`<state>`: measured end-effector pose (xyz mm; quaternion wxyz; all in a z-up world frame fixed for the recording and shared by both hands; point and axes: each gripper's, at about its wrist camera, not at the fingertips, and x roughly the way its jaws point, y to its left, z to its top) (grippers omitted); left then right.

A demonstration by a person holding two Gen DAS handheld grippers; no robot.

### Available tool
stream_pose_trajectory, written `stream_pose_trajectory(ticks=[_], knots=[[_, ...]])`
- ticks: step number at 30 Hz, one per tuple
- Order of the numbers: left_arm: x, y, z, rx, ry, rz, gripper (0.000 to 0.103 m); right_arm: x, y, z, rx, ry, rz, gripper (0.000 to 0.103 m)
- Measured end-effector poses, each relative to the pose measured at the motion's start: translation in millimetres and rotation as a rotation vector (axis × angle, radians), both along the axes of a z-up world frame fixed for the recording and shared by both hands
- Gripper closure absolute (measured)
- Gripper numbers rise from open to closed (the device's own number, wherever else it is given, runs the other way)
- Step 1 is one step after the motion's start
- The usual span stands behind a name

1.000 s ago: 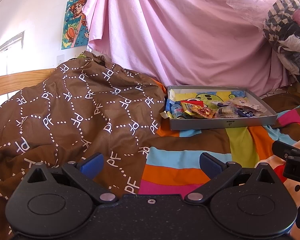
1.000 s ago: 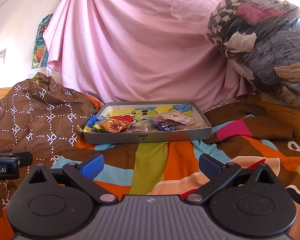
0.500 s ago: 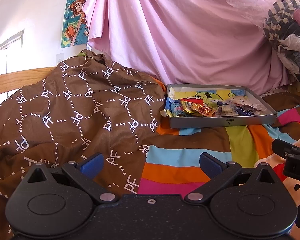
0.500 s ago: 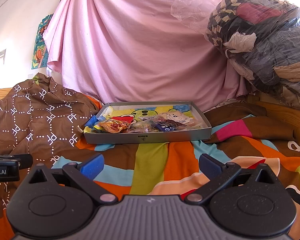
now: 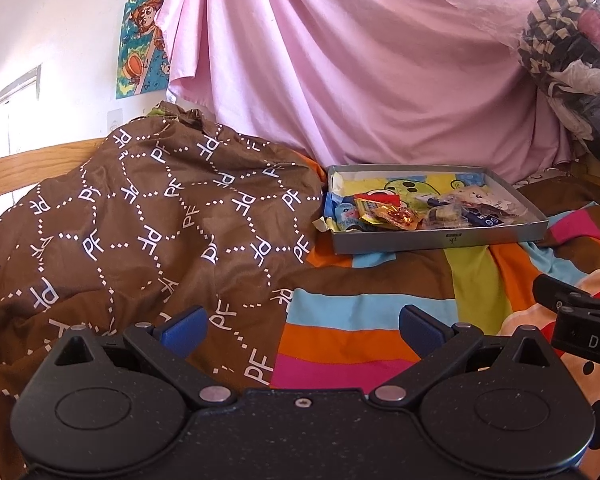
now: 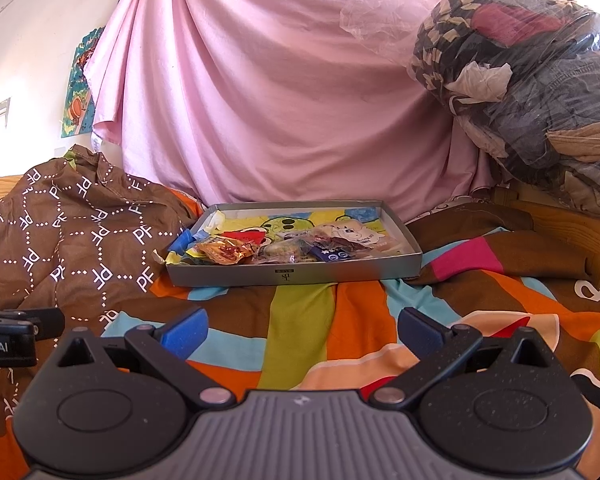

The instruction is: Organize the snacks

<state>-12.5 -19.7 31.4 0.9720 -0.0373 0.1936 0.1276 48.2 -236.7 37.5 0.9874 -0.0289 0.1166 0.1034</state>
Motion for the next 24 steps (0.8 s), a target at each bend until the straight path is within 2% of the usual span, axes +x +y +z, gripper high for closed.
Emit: stream_pose_trajectory(ticks=[24], knots=[[2.3,1.8,-3.8,-0.022,0.045,0.029,0.001,2.5,0.8,0.3,-0.008,0.017,-0.003,0.0]])
